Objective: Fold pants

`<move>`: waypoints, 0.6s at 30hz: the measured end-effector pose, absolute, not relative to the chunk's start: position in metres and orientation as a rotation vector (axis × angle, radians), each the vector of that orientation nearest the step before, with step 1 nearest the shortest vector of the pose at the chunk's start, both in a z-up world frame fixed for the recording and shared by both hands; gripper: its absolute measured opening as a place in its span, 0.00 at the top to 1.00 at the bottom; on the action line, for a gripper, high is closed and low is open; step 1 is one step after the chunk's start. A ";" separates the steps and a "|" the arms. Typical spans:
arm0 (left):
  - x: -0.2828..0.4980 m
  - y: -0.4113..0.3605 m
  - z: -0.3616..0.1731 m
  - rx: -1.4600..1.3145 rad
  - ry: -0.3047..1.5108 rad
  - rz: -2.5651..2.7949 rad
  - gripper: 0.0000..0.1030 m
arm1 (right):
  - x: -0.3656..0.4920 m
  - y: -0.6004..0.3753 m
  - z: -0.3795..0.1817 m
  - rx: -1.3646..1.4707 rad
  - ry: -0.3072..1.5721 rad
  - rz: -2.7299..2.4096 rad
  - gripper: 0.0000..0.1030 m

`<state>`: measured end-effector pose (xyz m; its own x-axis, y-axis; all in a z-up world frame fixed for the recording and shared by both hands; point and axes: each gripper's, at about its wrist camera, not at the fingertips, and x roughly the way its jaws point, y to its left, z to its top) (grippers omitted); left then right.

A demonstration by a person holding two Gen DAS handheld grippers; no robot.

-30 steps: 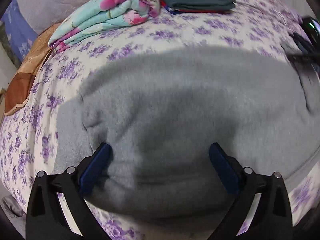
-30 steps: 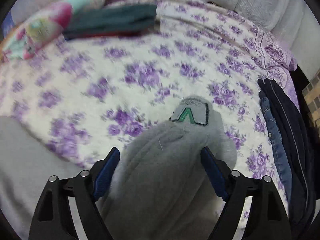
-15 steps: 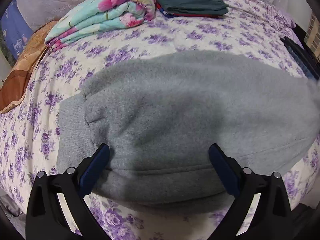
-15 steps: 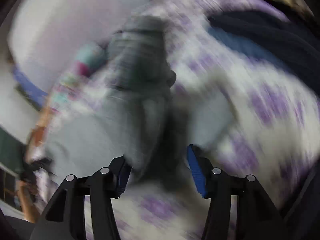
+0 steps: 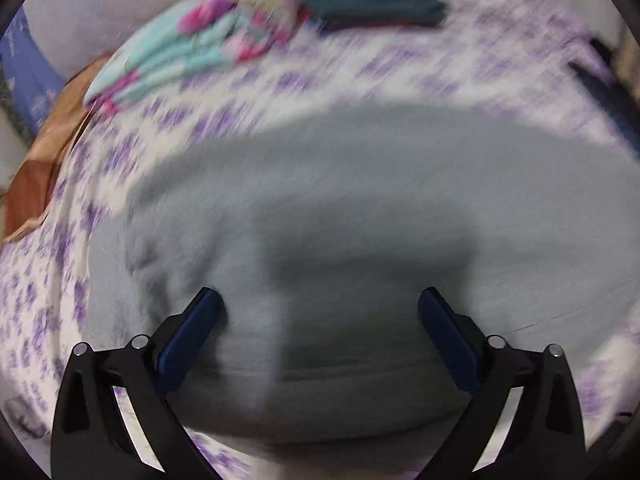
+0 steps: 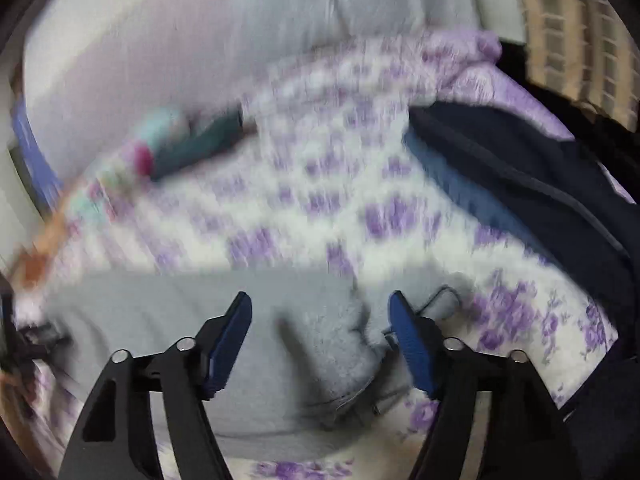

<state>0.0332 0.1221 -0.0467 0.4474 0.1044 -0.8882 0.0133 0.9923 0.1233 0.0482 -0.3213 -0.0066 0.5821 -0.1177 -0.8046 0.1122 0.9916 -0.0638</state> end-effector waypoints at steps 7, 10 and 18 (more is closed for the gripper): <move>0.004 0.133 -0.012 0.073 1.053 0.023 0.05 | 0.029 -0.338 0.010 0.067 0.877 -0.131 0.28; -0.002 0.127 0.011 0.086 0.958 0.005 0.05 | 0.025 -0.331 0.037 0.162 0.769 -0.042 0.23; 0.012 0.148 -0.010 0.021 1.022 0.204 0.05 | 0.125 -0.170 0.038 0.031 0.798 0.428 0.27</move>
<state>0.0119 0.1477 -0.0097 0.5045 0.1788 -0.8447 -0.1595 0.9808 0.1124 0.1245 -0.1701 0.0384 0.6175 0.3831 -0.6870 -0.3598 0.9142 0.1864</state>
